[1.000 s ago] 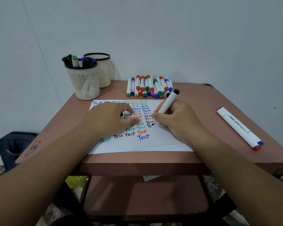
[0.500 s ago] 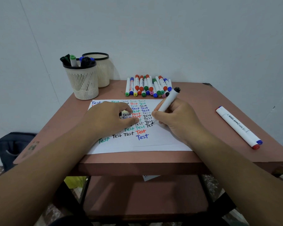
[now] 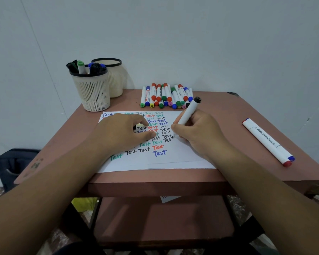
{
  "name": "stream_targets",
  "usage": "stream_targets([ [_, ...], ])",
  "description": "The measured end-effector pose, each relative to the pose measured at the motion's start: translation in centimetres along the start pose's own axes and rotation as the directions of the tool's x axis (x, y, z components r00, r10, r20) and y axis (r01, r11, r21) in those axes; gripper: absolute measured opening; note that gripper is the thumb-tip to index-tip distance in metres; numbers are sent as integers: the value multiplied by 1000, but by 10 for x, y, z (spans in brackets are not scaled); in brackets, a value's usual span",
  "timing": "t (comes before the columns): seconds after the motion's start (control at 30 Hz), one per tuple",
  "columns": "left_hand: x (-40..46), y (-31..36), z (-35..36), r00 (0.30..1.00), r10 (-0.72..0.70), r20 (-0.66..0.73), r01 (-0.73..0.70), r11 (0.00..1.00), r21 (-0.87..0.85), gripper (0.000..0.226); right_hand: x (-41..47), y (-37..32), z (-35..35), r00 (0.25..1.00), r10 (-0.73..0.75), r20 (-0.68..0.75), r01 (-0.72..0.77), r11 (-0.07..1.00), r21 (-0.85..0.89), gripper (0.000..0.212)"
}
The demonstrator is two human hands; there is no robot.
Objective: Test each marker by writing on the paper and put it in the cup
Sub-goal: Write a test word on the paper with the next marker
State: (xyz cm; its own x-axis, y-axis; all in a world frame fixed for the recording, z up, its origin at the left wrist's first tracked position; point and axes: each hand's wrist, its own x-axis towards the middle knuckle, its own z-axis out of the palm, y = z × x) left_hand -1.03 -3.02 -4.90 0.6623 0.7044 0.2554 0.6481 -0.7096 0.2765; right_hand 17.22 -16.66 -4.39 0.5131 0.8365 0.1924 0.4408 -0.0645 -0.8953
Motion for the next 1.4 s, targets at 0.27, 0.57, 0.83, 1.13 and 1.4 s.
stream_targets([
  [0.27,0,0,0,1000,8,11,-8,1000,4,53,-1,-1,-1,1000,-15,24,16,999,-40,10],
  [0.57,0,0,-1,1000,10,10,-10,1000,3,53,-1,-2,0,1000,-2,6,2,1000,0,8],
  [0.83,-2,3,-3,1000,9,26,-9,1000,24,54,-2,-3,0,1000,-3,23,3,1000,-22,6],
  [1.13,-7,4,-4,999,10,-46,-18,985,-174,45,-2,-2,-2,999,22,-24,-20,997,79,6],
  [1.4,-4,4,-3,992,57,-111,-80,973,-215,12,0,-5,-4,999,32,-19,-21,906,423,21],
])
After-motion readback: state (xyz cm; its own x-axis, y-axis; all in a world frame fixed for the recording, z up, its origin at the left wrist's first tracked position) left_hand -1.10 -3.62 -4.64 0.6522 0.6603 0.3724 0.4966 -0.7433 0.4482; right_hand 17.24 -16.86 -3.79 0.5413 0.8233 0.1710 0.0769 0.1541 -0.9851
